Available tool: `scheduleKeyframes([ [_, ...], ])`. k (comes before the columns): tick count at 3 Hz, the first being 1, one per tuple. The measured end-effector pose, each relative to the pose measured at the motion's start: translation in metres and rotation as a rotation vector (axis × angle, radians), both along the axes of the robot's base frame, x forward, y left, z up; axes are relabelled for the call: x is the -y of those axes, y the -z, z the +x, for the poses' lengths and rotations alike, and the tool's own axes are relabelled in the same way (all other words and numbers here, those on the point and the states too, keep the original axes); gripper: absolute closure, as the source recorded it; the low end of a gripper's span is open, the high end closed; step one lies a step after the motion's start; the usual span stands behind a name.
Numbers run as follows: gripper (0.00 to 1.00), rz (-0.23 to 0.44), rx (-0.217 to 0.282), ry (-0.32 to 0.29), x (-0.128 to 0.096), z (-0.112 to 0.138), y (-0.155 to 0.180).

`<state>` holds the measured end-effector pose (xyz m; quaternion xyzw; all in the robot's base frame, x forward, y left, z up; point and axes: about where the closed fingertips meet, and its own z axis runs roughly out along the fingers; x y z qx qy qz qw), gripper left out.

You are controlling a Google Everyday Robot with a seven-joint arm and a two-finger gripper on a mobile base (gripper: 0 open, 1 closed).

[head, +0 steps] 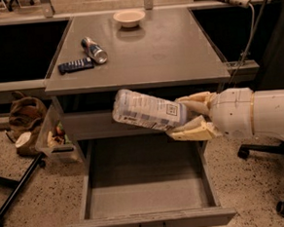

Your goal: Place blue plastic bottle into middle drawer

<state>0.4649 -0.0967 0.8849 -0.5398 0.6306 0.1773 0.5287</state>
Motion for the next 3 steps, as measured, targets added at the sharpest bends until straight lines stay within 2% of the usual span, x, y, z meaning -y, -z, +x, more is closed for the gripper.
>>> scheduleKeyframes([
  [1, 1.00, 0.017, -0.012, 0.008, -0.001, 0.003, 0.019],
  [2, 1.00, 0.014, -0.097, 0.081, 0.017, 0.011, 0.102],
  [3, 1.00, 0.018, -0.229, 0.179, 0.033, 0.013, 0.212],
])
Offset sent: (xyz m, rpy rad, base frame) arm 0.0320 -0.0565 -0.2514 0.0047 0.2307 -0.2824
